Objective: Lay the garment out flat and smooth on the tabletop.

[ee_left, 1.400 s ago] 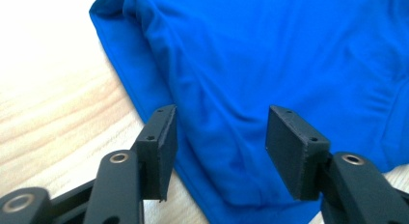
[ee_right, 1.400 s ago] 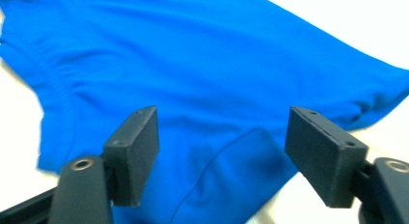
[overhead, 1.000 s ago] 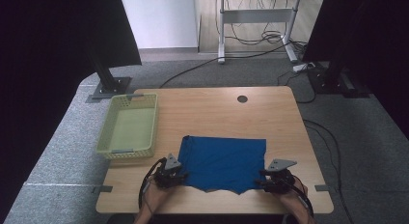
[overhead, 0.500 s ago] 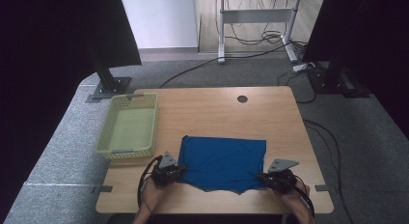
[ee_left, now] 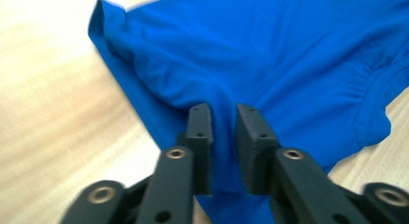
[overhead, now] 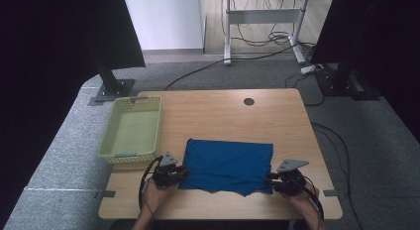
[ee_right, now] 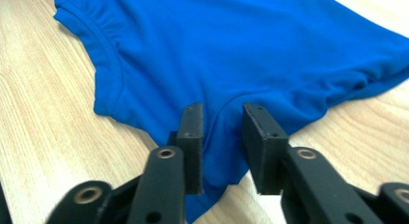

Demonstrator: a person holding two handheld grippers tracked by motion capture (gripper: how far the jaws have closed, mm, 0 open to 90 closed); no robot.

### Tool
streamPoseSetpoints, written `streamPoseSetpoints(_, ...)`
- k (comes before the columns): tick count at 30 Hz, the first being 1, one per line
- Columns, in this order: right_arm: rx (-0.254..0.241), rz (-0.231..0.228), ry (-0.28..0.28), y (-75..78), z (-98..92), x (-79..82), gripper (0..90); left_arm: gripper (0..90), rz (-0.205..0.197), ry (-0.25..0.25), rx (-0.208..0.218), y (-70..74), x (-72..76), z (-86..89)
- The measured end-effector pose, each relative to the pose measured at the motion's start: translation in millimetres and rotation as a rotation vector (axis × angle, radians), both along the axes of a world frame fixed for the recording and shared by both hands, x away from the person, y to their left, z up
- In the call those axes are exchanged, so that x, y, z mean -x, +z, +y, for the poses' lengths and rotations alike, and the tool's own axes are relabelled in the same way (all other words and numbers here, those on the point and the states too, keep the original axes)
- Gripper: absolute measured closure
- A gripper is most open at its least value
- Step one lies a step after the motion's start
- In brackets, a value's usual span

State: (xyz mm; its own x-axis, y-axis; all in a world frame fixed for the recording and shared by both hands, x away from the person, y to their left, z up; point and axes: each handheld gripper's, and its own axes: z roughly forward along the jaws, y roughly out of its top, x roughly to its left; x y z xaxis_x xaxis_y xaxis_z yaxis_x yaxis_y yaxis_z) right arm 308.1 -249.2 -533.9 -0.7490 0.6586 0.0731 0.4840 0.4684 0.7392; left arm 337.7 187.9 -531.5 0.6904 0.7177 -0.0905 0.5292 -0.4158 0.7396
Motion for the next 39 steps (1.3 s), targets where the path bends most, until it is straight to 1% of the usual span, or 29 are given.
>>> streamPoseSetpoints(1, 0.0, 0.0, 0.0, 0.0, 0.0, 0.0, 68.4, 71.4, 0.018, 0.0, -0.004, -2.3, 0.5, 0.4)
streamPoseSetpoints(2, -0.003, 0.011, -0.006, -1.3, -1.8, 0.8, 63.4, 68.2, 0.029, -0.001, -0.006, -3.6, 0.8, 0.0)
streamPoseSetpoints(3, -0.001, 0.013, -0.008, -2.0, -2.4, 1.3, 62.0, 66.6, 0.038, -0.003, -0.009, -5.3, 1.5, -0.2)
streamPoseSetpoints(7, -0.006, 0.017, -0.007, -3.3, -3.3, 3.2, 62.0, 64.1, 0.049, -0.001, -0.013, -7.5, 3.6, 0.8)
streamPoseSetpoints(8, -0.005, 0.029, -0.007, -4.6, -3.8, 4.6, 64.4, 64.1, 0.062, -0.003, -0.017, -9.1, 4.3, 1.5)
streamPoseSetpoints(9, -0.005, 0.029, -0.007, -4.6, -3.8, 4.6, 64.4, 71.2, 0.062, -0.003, -0.017, -9.1, 4.3, 1.5)
streamPoseSetpoints(10, 0.023, 0.054, 0.0, -7.3, -3.5, 5.7, 64.4, 71.2, 0.062, -0.003, -0.017, -9.1, 4.3, 1.5)
streamPoseSetpoints(11, 0.023, 0.054, 0.0, -7.3, -3.5, 5.7, 74.4, 71.2, 0.05, -0.013, -0.024, -7.3, 5.9, 1.2)
streamPoseSetpoints(12, 0.024, 0.056, 0.004, -5.5, -2.6, 7.7, 86.3, 84.0, 0.041, -0.016, -0.02, -5.2, 6.3, 1.2)
streamPoseSetpoints(15, 0.024, 0.048, 0.005, -0.7, -2.1, 8.5, 86.8, 86.8, 0.033, -0.016, -0.02, -2.6, 6.8, 1.1)
streamPoseSetpoints(16, 0.024, 0.048, 0.005, -0.7, -2.1, 8.5, 87.1, 86.8, -0.002, -0.016, 0.001, 4.3, 8.3, 2.6)
streamPoseSetpoints(17, 0.017, 0.022, 0.003, 5.5, -1.8, 9.3, 87.2, 87.0, -0.013, -0.015, 0.012, 6.8, 8.6, 3.4)
streamPoseSetpoints(19, 0.01, 0.012, -0.004, 7.6, -1.9, 9.6, 87.3, 87.3, -0.026, -0.013, 0.019, 9.4, 8.7, 4.7)
streamPoseSetpoints(20, 0.006, 0.001, -0.007, 9.7, -2.4, 9.6, 87.3, 87.3, -0.053, -0.002, 0.04, 15.5, 7.4, 7.5)
streamPoseSetpoints(21, 0.006, 0.001, -0.007, 9.7, -2.4, 9.6, 87.3, 87.5, -0.053, -0.002, 0.04, 15.5, 7.4, 7.5)
streamPoseSetpoints(22, -0.004, -0.024, -0.022, 14.3, -3.6, 8.8, 87.3, 87.5, -0.053, -0.002, 0.04, 15.5, 7.4, 7.5)
streamPoseSetpoints(23, -0.004, -0.024, -0.022, 14.3, -3.6, 8.8, 87.3, 87.5, -0.104, 0.026, 0.079, 26.5, 2.0, 11.0)
streamPoseSetpoints(24, -0.004, -0.024, -0.022, 14.3, -3.6, 8.8, 87.3, 87.7, -0.104, 0.026, 0.079, 26.5, 2.0, 11.0)
streamPoseSetpoints(25, -0.018, -0.064, -0.056, 22.8, -6.1, 4.5, 87.3, 87.7, -0.131, 0.041, 0.091, 31.0, -2.9, 11.2)
streamPoseSetpoints(26, -0.018, -0.064, -0.056, 22.8, -6.1, 4.5, 87.3, 87.7, -0.131, 0.041, 0.091, 31.0, -2.9, 11.2)
streamPoseSetpoints(27, -0.027, -0.083, -0.077, 26.7, -7.3, -0.3, 87.3, 87.7, -0.156, 0.062, 0.083, 30.9, -10.7, 9.3)
streamPoseSetpoints(28, -0.038, -0.09, -0.097, 27.6, -7.5, -8.5, 87.3, 87.7, -0.155, 0.069, 0.081, 28.3, -14.8, 8.1)
streamPoseSetpoints(31, -0.039, -0.089, -0.107, 26.1, -6.8, -12.7, 87.3, 87.7, -0.155, 0.069, 0.081, 28.3, -14.8, 8.1)
streamPoseSetpoints(32, -0.039, -0.089, -0.107, 26.1, -6.8, -12.7, 87.3, 87.7, -0.137, 0.092, 0.036, 12.2, -27.2, 0.6)
streamPoseSetpoints(33, -0.025, -0.057, -0.125, 12.7, -2.8, -27.6, 87.3, 87.7, -0.127, 0.096, 0.009, 5.8, -30.5, -2.1)
streamPoseSetpoints(34, -0.017, -0.043, -0.13, 6.5, -1.6, -32.1, 87.3, 87.7, -0.116, 0.099, -0.022, -1.5, -33.5, -4.7)
streamPoseSetpoints(35, -0.006, -0.022, -0.133, -0.3, -0.6, -36.0, 87.3, 87.7, -0.109, 0.1, -0.034, -4.8, -34.5, -5.6)
streamPoseSetpoints(38, 0.0, -0.015, -0.133, -3.2, -0.2, -37.4, 87.3, 87.6, -0.109, 0.1, -0.034, -4.8, -34.5, -5.6)
streamPoseSetpoints(39, 0.0, -0.015, -0.133, -3.2, -0.2, -37.4, 87.3, 87.6, -0.096, 0.09, -0.079, -13.5, -34.4, -8.2)
